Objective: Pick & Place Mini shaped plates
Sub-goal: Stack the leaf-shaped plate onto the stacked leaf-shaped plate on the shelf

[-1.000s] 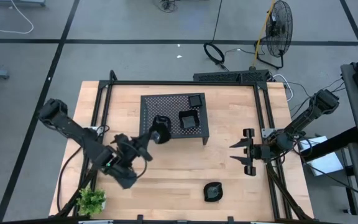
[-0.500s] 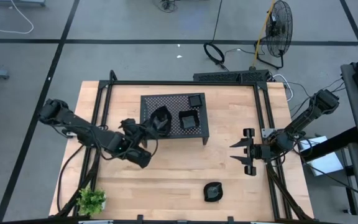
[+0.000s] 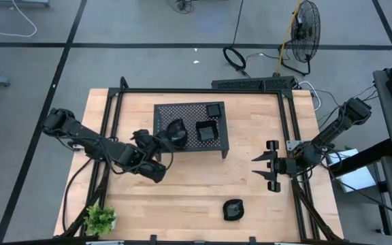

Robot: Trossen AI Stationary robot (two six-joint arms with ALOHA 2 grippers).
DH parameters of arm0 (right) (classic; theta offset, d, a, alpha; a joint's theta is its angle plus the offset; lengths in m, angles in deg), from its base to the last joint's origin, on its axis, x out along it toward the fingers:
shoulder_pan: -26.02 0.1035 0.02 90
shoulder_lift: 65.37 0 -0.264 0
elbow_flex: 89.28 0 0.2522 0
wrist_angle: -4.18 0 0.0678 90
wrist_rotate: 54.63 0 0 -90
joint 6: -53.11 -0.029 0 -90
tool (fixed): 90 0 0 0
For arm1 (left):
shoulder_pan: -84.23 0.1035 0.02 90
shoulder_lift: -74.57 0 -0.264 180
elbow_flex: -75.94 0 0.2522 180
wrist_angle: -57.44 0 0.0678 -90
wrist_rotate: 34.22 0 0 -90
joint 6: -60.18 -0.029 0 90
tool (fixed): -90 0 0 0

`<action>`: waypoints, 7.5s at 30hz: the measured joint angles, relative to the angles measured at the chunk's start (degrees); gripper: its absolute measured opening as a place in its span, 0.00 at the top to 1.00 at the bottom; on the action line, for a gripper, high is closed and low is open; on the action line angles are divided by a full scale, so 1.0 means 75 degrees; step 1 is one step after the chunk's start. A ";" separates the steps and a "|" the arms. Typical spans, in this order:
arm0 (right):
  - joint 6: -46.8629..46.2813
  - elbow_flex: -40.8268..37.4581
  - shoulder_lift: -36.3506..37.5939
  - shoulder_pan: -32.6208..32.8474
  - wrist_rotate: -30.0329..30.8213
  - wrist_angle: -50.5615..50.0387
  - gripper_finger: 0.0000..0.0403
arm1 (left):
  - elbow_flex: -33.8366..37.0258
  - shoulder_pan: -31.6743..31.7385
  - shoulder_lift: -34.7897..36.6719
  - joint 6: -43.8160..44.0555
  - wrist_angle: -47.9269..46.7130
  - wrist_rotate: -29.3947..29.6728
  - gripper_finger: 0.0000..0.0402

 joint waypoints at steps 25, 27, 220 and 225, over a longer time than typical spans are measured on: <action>0.0000 0.0000 0.0000 -0.0001 0.0000 0.0000 0.61 | 0.0000 -0.0331 -0.0003 -0.1851 0.0559 -0.1598 0.44; 0.0000 0.0000 0.0000 0.0002 0.0000 0.0000 0.61 | 0.0000 -0.0403 -0.0003 -0.1951 0.0571 -0.1625 0.44; -0.1005 0.4036 -0.5304 -0.0318 0.1399 -0.0870 0.71 | 0.0000 0.2657 0.2214 -0.7036 0.0621 -0.7090 0.99; -0.1005 0.4036 -0.5304 -0.0318 0.1399 -0.0906 0.71 | 0.0000 0.3063 0.2113 -0.7195 0.0652 -0.7810 0.99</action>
